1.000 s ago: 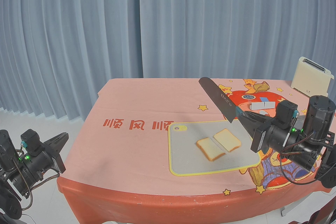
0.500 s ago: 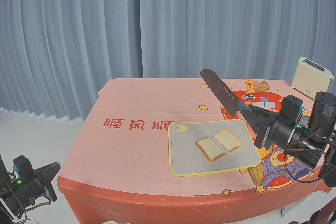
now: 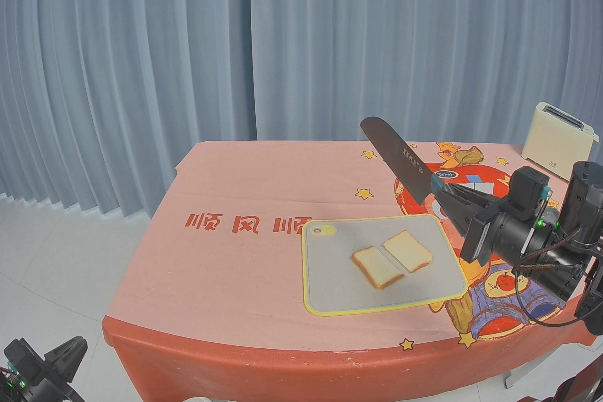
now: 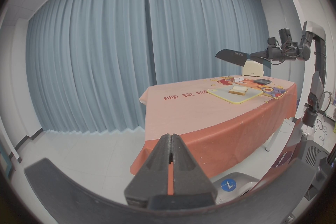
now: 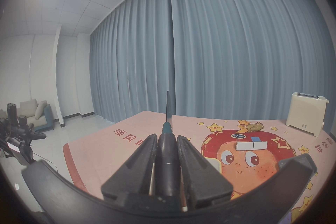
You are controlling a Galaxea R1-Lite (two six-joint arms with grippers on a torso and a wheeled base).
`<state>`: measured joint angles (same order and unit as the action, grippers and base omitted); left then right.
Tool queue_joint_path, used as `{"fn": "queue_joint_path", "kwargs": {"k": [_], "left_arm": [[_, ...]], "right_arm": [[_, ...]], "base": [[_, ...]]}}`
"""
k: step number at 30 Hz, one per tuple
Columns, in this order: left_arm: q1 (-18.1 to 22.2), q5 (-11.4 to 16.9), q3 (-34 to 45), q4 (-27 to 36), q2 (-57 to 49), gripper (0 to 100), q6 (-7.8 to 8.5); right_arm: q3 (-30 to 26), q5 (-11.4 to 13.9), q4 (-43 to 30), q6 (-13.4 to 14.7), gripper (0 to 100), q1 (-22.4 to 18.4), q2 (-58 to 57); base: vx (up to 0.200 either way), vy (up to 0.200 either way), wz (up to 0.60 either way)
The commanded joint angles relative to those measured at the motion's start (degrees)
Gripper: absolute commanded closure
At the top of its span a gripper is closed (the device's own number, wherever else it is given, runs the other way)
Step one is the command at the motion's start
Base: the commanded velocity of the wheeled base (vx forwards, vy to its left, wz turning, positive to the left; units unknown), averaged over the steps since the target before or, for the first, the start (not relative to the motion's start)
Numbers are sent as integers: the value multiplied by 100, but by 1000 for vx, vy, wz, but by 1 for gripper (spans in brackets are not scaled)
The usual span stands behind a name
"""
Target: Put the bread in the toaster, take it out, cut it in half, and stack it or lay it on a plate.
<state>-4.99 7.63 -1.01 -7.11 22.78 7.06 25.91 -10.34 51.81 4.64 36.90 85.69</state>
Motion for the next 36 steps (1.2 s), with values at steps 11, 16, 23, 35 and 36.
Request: {"fn": "queue_joint_path", "kwargs": {"k": [11, 16, 23, 35, 36], "left_arm": [[-20, -623, 101, 667, -1795, 100, -653], [-20, -895, 101, 658, -1813, 100, -899], [-11, -851, 101, 649, -1804, 100, -741], [499, -798, 101, 658, -2138, 100, -767], [499, -789, 101, 658, -2155, 100, -741]], "right_arm": [[46, 5, 5, 10, 100, -16, -87], [64, 5, 5, 10, 100, -16, -131], [81, 5, 5, 10, 100, -16, -166], [81, 14, -4, -7, 100, -16, -272], [55, 14, -4, -25, 100, -16, -281]], "base": [[0, 0, 0], [0, 0, 0], [0, 0, 0], [0, 0, 0], [0, 0, 0]]}}
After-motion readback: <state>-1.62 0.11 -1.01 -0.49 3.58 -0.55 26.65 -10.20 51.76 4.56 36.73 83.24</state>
